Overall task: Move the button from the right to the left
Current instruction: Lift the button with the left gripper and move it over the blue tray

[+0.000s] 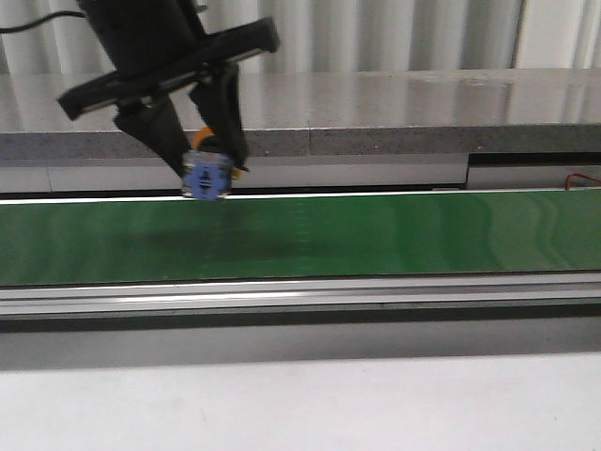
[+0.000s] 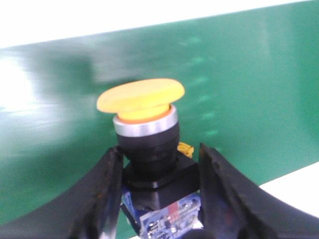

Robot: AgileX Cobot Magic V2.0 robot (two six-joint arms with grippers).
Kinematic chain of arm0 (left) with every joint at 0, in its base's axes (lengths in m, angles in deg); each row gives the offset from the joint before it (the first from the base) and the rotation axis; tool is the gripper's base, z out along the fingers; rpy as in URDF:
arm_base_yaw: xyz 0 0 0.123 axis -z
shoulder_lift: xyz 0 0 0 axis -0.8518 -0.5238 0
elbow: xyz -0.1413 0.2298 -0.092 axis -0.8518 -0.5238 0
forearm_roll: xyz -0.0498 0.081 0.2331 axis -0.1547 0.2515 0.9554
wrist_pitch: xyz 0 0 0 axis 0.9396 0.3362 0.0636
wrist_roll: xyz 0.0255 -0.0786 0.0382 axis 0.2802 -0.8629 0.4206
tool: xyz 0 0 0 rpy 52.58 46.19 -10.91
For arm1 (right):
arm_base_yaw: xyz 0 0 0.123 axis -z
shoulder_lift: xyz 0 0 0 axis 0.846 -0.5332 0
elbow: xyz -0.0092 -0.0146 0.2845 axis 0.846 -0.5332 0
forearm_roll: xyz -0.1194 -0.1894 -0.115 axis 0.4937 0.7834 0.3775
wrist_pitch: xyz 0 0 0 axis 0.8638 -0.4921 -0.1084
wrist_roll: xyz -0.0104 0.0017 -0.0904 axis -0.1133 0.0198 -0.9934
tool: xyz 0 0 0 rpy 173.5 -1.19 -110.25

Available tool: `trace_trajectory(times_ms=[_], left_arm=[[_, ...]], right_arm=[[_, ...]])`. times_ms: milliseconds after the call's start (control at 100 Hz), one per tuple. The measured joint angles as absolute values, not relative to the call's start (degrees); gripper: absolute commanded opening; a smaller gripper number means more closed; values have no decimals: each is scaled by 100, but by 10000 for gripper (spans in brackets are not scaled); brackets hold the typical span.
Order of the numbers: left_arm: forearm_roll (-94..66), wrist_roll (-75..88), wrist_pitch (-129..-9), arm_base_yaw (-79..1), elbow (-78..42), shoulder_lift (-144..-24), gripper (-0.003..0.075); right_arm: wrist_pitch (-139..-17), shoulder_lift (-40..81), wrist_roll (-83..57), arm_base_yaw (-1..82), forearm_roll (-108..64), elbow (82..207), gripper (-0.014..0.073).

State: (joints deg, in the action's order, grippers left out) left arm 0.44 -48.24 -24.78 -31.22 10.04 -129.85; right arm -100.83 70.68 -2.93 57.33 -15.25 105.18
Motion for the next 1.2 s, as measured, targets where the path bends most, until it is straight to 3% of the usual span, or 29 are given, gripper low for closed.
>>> trace_trajectory(times_ms=[490,910,1200], left_arm=[[911,-3294,-1252,-5257,1004,-12522,60],[987,-1983,-1147,-7321,1004,-12620,60],[1160,-1490,-1221,-8026,1004,-13138,60]], right_arm=[[-10073,7068,-293,5733,-1525,10518,-67],[-10073,7068,-293,5733,-1525,10518,-67],[-10073,7068,-293,5733,-1525,10518,-67]])
